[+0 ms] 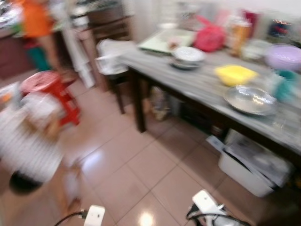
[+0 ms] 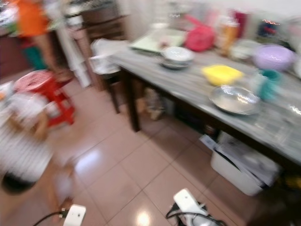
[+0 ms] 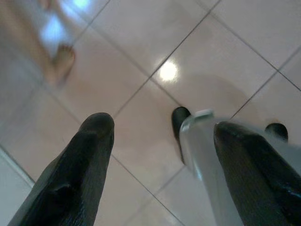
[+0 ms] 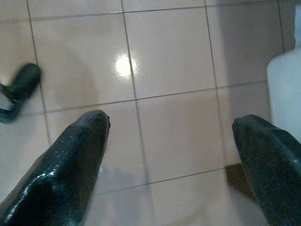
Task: Setting the table
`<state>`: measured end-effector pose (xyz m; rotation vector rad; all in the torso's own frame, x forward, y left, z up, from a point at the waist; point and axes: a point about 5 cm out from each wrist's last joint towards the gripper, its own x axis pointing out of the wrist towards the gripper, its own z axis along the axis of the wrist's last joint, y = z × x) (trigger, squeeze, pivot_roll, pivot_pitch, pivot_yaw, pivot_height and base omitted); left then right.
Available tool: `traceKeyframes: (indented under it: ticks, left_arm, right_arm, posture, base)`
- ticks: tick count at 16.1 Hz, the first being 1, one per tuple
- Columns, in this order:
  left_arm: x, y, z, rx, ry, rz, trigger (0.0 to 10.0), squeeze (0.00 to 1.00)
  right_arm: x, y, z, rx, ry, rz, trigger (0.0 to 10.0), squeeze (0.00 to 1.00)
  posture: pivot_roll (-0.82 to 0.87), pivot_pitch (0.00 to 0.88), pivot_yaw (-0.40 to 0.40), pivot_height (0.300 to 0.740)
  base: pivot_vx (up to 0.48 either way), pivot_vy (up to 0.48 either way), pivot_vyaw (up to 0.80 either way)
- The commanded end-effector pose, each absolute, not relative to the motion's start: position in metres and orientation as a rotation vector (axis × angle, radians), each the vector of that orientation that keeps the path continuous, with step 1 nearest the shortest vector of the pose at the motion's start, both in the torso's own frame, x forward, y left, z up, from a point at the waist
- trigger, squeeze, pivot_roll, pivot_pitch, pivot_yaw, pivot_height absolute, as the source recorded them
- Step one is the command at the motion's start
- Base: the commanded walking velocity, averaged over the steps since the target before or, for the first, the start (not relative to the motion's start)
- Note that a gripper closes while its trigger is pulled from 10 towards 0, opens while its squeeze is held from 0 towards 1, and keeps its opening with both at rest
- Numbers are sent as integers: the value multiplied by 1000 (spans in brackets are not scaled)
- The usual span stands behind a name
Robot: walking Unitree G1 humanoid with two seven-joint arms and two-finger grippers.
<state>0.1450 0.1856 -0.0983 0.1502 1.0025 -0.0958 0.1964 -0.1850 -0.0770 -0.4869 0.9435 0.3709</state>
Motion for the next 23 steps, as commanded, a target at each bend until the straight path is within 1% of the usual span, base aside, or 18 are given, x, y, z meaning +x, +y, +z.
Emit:
traceKeyframes:
  ticks: [1,5,9,10,15,21,23]
  left_arm:
    - [142,195,-98,156,1014,-63,10000,0]
    - [140,196,-99,159,1025,-58,10000,0]
    - [140,196,-99,157,1019,-36,10000,0]
    - [141,195,-99,129,1007,-12,10000,0]
    - [138,194,-100,69,1017,68,10000,0]
    - [137,197,-100,84,1023,81,10000,0]
    - [136,198,-100,86,1024,79,10000,0]
  right_arm:
    - [202,-169,-75,-475,917,413,10000,0]
    - [203,-168,-75,-483,911,420,10000,0]
    - [203,-166,-75,-496,914,445,10000,0]
    - [204,-166,-74,-506,914,461,10000,0]
    - [217,-157,-67,-540,881,513,10000,0]
    - [217,-146,-68,-552,875,555,10000,0]
    - [214,-143,-70,-542,880,556,10000,0]
  posture:
    - [-61,0,37,740]
    - [-60,0,38,740]
    - [-30,0,8,740]
    - [-3,0,-16,740]
    - [49,0,-62,740]
    - [76,0,-63,740]
    - [67,0,-45,740]
  base:
    - [0,0,800]
    - [0,0,800]
    - [0,0,800]
    - [0,0,569]
    - [0,0,0]
    - [0,0,0]
    - [0,0,0]
